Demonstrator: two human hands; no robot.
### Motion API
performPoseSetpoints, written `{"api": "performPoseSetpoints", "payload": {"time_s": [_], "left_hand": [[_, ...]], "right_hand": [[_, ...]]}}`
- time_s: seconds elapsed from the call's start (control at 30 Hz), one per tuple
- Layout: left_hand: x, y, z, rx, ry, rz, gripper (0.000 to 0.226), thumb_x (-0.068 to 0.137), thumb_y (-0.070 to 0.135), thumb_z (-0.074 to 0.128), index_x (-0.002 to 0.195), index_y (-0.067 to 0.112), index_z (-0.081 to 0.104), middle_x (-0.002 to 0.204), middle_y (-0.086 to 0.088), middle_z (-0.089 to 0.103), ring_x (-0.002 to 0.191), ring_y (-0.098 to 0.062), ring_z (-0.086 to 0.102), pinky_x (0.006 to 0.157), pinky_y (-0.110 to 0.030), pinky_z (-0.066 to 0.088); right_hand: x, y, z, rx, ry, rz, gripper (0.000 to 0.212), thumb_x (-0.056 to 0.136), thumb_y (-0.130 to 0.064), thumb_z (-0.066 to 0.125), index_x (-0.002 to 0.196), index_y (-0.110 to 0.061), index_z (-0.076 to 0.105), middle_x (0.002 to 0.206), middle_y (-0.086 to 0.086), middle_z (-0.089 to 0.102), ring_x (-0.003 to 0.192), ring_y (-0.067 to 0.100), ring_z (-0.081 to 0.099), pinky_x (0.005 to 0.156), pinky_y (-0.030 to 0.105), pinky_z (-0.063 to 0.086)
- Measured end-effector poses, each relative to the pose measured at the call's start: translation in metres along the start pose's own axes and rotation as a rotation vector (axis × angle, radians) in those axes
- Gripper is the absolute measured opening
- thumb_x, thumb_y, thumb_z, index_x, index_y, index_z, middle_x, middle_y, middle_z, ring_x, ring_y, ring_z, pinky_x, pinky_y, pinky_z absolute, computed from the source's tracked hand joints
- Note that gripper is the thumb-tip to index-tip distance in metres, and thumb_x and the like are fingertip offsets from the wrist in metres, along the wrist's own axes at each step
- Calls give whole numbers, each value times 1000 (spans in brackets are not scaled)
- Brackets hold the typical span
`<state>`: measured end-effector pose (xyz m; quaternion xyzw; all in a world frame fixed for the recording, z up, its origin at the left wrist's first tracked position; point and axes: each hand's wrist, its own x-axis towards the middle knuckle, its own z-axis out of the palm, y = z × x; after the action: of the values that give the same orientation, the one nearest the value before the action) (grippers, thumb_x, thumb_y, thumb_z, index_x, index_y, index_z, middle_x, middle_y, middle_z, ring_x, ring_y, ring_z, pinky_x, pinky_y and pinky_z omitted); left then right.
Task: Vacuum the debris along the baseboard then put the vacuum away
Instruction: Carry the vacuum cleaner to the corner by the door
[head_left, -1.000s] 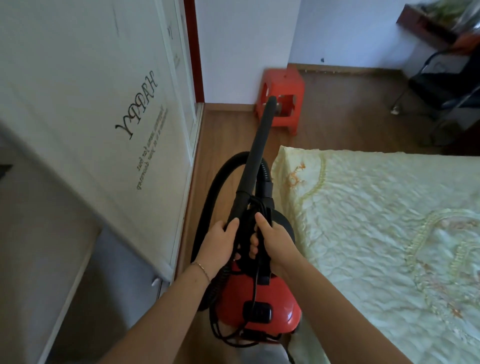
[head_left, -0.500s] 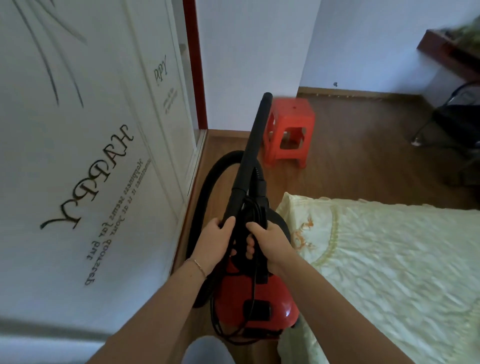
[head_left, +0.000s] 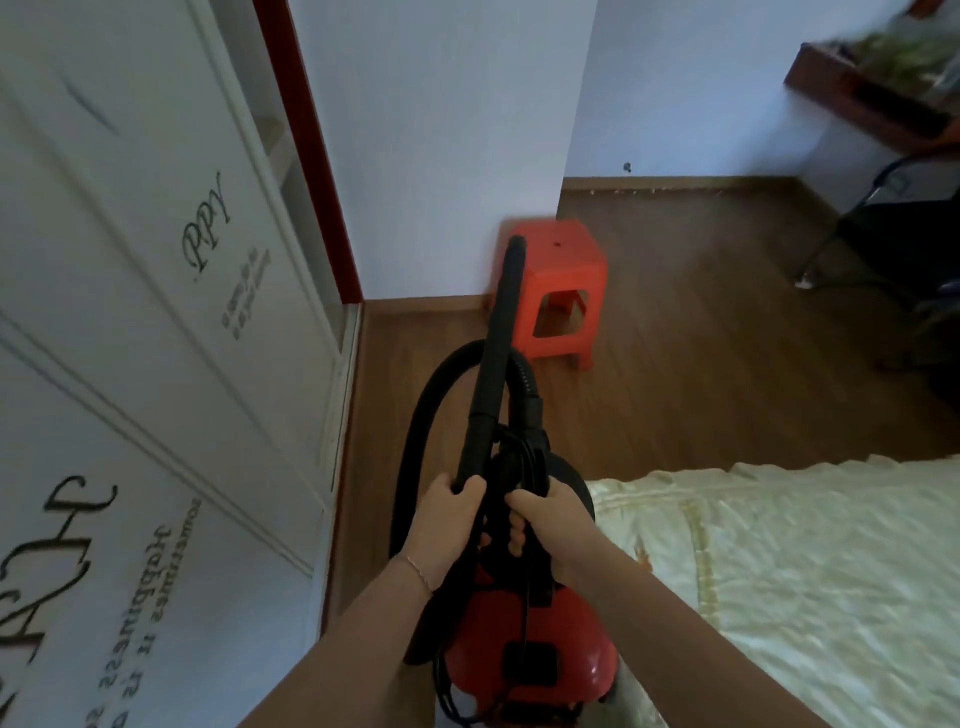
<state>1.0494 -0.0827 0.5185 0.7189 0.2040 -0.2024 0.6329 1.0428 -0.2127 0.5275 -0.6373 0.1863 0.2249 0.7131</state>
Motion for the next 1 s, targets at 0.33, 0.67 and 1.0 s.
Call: {"api": "performPoseSetpoints", "payload": {"time_s": [0.33,0.67,1.0], "left_hand": [[155,120,30,135,-124,58,20,92,28,48,99,10,55,72,-6,57,53,-17,54,50,-28,45],[312,230,120,304,-230,119,22,91,29,49,101,11,56,73,-6,59,52,-16,55,50,-27,45],[413,338,235,491,-388,319,19,92,28,50,101,12,55,70,-2,58,50,-14,56,49,-23,46]], "right_hand": [[139,-101,-38,159,145,-33,24,92,2,47,72,-12,44,52,4,45,43,17,40,44,29,38],[275,-196,-129,249,284,-49,22,94,0,48,76,-12,44,51,3,45,43,18,40,46,31,37],[355,-288,-238,415,489,-117,19,91,2,47,77,-10,45,49,3,44,40,16,39,41,27,37]]}}
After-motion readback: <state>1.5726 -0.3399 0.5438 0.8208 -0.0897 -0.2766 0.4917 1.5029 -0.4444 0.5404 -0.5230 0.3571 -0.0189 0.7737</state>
